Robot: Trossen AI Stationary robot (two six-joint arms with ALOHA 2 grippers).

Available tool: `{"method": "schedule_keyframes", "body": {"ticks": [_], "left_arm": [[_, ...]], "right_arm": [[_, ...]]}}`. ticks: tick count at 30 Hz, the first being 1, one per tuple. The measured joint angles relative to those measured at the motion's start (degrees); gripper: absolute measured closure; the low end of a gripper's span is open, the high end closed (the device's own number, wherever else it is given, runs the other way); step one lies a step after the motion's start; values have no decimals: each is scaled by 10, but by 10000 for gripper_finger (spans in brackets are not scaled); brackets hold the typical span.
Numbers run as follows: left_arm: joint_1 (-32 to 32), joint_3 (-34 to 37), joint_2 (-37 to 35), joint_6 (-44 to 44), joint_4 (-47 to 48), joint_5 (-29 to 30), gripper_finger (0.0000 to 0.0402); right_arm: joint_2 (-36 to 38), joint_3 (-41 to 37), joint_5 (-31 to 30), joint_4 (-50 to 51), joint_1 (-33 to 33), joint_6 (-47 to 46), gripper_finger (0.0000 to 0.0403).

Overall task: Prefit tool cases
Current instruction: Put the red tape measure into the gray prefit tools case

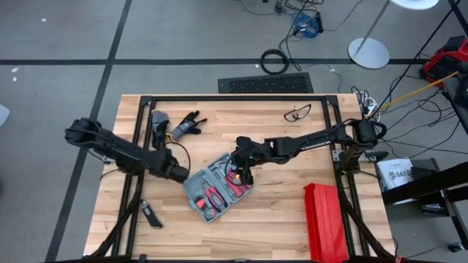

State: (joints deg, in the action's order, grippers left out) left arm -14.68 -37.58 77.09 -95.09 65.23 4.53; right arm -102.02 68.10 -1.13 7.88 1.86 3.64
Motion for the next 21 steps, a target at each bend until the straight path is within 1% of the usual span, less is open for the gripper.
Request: {"method": "schedule_keyframes", "body": {"ticks": [3,4,8,9,11,12,16,21], "left_arm": [[-3,-7,17,5,-1,48,378],[-6,-12,24,10,0,66,389],[-6,-21,60,-7,6,116,398],[-2,-23,70,-19,3,140,398],[4,-23,91,-40,2,208,398],[10,-23,104,-47,3,220,399],[45,-23,139,-50,32,195,399],[80,-23,168,-4,28,189,399]], "right_arm": [[0,0,0,0,2,0,176],[0,0,0,0,2,0,177],[0,0,0,0,1,3,177],[0,0,0,1,1,4,177],[0,0,0,0,1,10,177],[0,0,0,0,1,14,177],[0,0,0,0,1,16,177],[0,0,-1,0,1,19,177]]}}
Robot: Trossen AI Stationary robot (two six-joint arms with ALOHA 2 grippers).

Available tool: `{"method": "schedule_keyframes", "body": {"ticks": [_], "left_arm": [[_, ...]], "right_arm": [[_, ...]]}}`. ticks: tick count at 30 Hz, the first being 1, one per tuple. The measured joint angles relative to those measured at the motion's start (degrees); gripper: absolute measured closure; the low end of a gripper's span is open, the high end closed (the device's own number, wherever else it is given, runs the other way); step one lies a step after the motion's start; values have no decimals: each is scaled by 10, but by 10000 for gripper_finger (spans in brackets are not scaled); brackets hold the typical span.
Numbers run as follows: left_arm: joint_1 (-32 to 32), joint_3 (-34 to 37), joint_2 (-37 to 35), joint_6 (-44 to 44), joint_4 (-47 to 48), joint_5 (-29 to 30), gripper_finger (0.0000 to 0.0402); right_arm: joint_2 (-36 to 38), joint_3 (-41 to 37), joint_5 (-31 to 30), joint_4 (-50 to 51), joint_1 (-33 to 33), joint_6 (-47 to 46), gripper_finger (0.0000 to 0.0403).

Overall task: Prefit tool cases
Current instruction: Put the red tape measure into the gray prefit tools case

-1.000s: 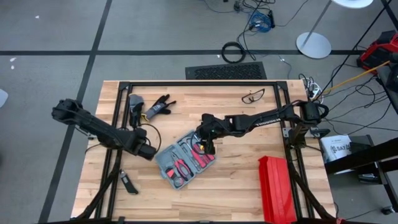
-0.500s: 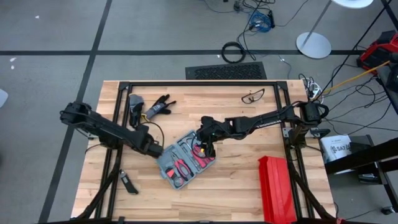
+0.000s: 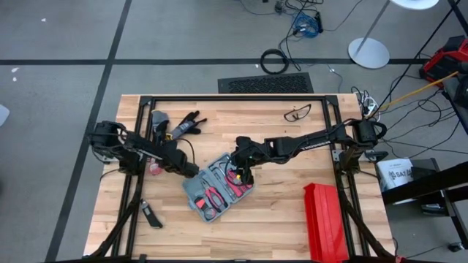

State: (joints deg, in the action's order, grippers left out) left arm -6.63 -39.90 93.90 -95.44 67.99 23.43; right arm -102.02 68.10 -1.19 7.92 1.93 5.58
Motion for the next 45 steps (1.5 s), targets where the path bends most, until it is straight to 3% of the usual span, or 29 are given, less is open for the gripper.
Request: {"method": "schedule_keyframes", "body": {"ticks": [5,10,13,18,27,34,40,45], "left_arm": [[40,6,22,96,-55,-43,400],[59,2,29,177,-98,-49,400],[59,-22,32,196,-103,-49,400],[59,-80,31,256,-207,-24,400],[53,-162,32,369,-186,3,397],[42,-186,29,568,-173,18,343],[42,-187,29,665,-159,19,277],[36,-187,29,827,-150,21,242]], "right_arm": [[0,0,0,0,0,0,177],[0,0,0,1,0,0,177],[0,0,0,1,0,0,177],[0,-1,0,0,1,0,177],[0,-1,0,4,1,-4,177],[-3,-1,0,8,1,-8,177],[-15,-2,0,13,1,-19,177],[-31,-1,1,0,1,-21,177]]}}
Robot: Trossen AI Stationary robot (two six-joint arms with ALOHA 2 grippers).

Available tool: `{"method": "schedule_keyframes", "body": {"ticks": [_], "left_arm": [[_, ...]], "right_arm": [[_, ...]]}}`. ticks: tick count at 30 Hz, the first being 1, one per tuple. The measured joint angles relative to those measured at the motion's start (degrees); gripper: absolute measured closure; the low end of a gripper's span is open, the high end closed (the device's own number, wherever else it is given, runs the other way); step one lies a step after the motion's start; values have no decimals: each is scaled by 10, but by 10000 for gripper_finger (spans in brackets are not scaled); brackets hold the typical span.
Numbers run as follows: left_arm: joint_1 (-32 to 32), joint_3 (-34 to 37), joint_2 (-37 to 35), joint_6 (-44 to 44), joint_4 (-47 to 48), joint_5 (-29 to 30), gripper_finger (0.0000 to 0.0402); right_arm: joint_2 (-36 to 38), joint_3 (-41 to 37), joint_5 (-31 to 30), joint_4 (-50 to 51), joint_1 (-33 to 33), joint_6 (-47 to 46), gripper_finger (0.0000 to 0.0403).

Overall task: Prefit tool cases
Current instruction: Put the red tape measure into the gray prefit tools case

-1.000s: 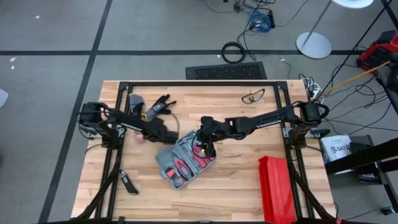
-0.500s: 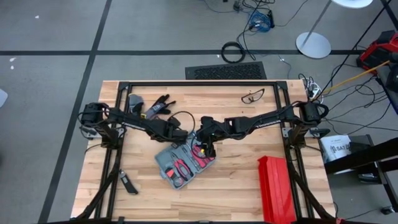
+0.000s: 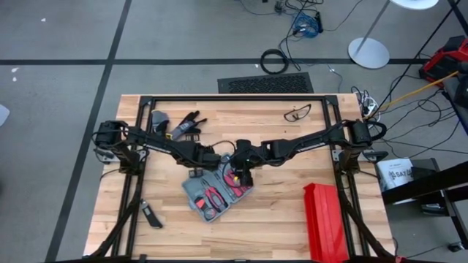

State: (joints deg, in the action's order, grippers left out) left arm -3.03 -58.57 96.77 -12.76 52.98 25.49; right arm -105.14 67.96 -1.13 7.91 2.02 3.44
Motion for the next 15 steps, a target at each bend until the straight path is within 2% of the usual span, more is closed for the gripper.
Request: {"method": "schedule_keyframes", "body": {"ticks": [3,5,10,15], "left_arm": [[-11,0,0,125,19,-3,239],[-13,0,0,177,27,6,242],[13,0,0,260,7,-5,254],[46,0,-1,317,1,-46,262]], "right_arm": [[-3,0,6,9,0,-15,177],[-4,0,20,21,0,-21,177],[-4,0,36,38,4,-24,177],[-4,0,45,43,9,-24,177]]}}
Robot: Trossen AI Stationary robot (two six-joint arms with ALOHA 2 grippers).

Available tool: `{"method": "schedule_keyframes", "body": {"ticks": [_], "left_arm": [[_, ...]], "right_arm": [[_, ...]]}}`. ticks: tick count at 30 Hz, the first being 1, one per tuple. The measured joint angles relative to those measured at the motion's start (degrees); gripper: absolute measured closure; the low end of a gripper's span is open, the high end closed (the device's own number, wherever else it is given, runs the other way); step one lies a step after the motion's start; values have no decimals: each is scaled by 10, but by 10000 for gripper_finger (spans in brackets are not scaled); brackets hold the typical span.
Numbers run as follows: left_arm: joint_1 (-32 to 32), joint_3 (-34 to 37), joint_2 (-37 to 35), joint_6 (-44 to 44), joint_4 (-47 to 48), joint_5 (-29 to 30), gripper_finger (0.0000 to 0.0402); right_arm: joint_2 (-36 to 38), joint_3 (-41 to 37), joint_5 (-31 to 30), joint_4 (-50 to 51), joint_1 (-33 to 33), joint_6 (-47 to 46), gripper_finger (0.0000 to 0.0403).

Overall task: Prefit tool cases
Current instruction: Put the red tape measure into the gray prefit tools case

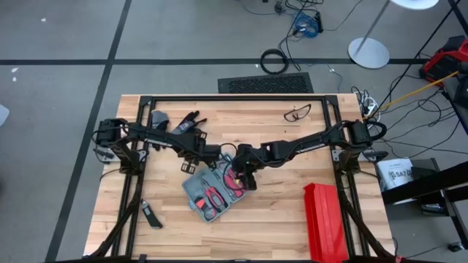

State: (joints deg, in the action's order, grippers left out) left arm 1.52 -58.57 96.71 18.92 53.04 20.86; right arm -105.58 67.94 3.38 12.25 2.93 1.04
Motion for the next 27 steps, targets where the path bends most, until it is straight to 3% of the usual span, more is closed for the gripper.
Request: {"method": "schedule_keyframes", "body": {"ticks": [16,27], "left_arm": [[39,22,0,121,-3,-72,263],[58,74,4,135,-103,-81,263]], "right_arm": [[0,0,0,10,10,-4,177],[0,0,-1,6,10,-4,177]]}}
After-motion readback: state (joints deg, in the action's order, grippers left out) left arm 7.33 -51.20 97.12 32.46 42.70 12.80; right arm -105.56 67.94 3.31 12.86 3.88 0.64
